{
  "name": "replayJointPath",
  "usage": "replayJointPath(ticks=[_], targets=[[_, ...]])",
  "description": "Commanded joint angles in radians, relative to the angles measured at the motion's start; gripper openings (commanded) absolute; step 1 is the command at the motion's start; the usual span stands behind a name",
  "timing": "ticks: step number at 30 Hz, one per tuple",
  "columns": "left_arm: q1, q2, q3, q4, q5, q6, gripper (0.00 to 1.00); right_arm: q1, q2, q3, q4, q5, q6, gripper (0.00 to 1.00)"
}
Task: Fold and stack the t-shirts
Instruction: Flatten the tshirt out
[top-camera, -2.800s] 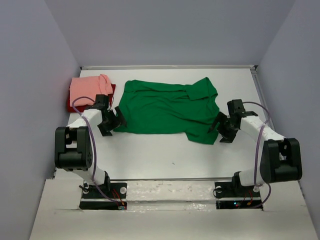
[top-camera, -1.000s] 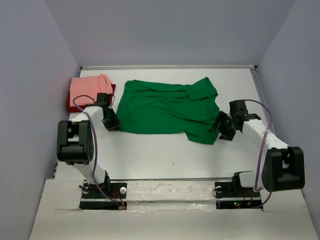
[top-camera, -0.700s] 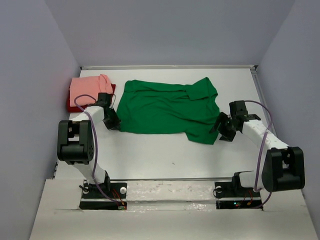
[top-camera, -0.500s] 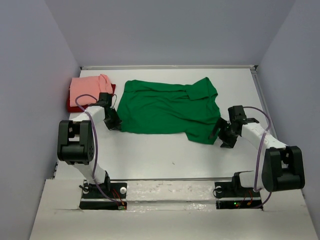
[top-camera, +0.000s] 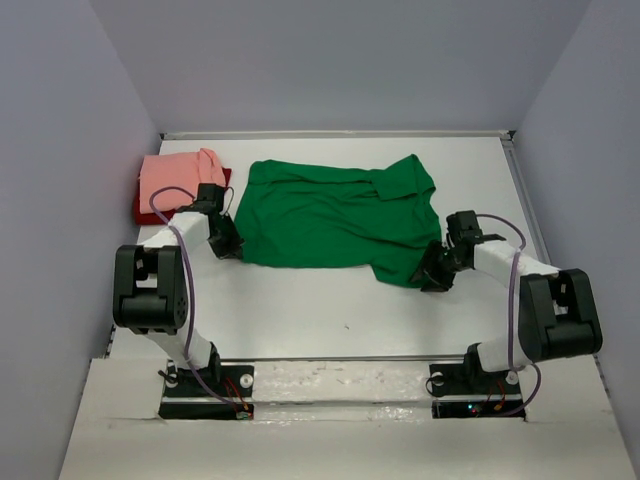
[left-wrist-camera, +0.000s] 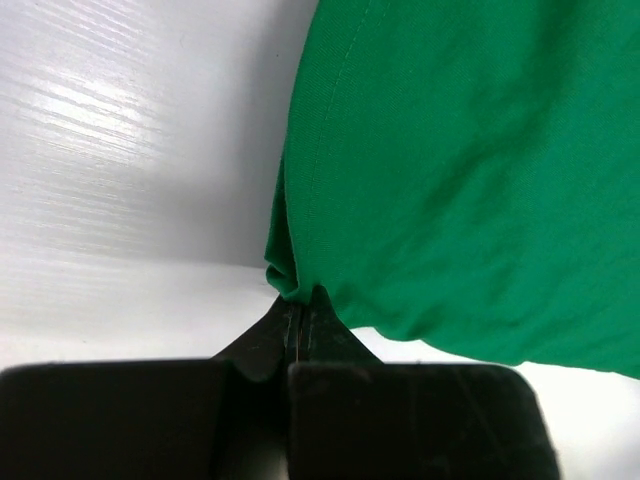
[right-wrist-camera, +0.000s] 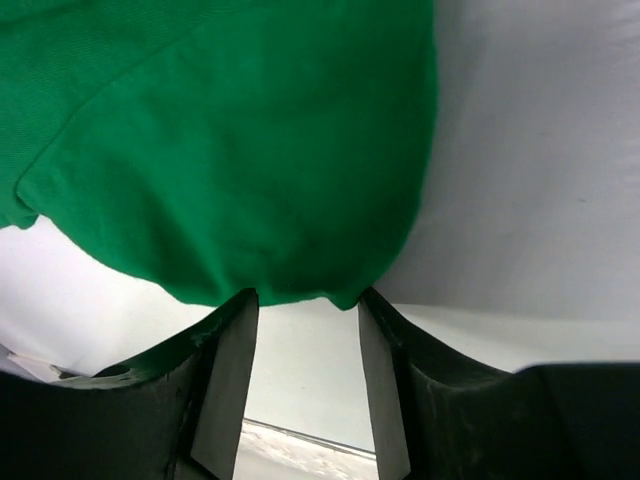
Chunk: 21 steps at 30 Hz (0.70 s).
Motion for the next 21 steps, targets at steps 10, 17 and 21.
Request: replayJointPath(ticks=[10,17,21], targets=[[-0.008,-0.063,0.034,-0.032,0.009,0.010,0.00,0.068,0.047,0.035,0.081,0.030,0.028,0.01],[-0.028,-0.080,0.044,-0.038,-0.014,0.007,0.00,0.207,-0.023,0.068,0.010,0.217,0.105,0.00],[-0.063,-0.148,0.052,-0.059,-0.055,0.009,0.00,0.241,-0.031,0.145,-0.058,0.353,0.096,0.00]])
